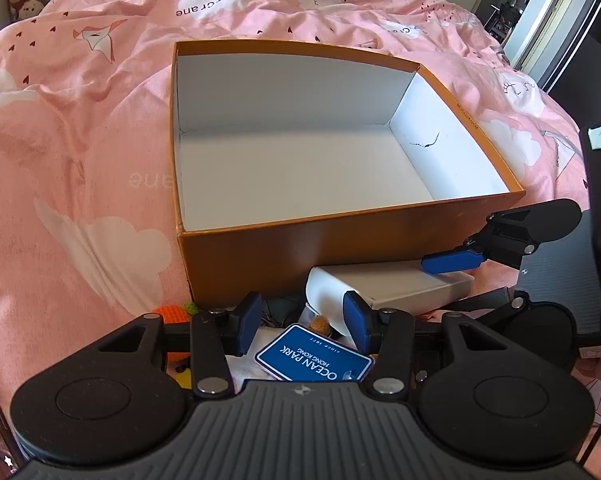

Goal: Organize objects
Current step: 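Grasp the white glasses case with the right tool and lift it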

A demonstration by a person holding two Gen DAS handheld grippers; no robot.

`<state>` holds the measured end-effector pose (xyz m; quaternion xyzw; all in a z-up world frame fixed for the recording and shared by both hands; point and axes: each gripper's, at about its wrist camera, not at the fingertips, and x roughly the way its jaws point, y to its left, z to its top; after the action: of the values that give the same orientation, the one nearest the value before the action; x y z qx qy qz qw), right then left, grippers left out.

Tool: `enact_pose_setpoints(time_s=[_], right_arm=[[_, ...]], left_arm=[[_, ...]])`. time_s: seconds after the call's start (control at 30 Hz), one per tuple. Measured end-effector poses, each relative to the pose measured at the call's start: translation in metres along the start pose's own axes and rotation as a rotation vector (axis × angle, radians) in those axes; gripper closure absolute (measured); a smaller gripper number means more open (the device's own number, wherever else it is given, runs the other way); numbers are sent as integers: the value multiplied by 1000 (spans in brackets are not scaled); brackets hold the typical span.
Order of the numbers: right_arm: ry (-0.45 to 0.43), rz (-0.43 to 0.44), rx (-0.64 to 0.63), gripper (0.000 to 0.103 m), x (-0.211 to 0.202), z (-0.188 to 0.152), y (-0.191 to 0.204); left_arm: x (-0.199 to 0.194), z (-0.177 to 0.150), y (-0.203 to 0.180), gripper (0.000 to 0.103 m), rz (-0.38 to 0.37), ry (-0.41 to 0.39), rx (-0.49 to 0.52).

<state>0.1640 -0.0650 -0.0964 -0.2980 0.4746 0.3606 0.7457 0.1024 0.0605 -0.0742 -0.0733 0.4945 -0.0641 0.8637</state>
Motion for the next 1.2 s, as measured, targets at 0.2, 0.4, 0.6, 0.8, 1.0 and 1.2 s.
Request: enact_pose_setpoints(time_s=[0.2, 0.4, 0.6, 0.8, 1.0, 1.2], right_arm=[[-27, -30, -110, 50, -1, -5, 10], [-91, -73, -184, 60, -26, -12, 18], [-165, -127, -187, 67, -55, -29, 22], [-275, -201, -111, 73, -97, -44, 16], [-388, -225, 4, 74, -140, -54, 5], [-446, -201, 105, 74, -185, -58, -12]], left_arm=[[2, 1, 3, 47, -7, 7, -2], [-11, 2, -1, 47, -11, -33, 19], [-29, 1, -8, 49, -16, -58, 55], [-52, -12, -23, 51, -74, -6, 103], [-50, -37, -38, 45, -80, 116, 110], [-18, -59, -41, 42, -47, 238, 73]])
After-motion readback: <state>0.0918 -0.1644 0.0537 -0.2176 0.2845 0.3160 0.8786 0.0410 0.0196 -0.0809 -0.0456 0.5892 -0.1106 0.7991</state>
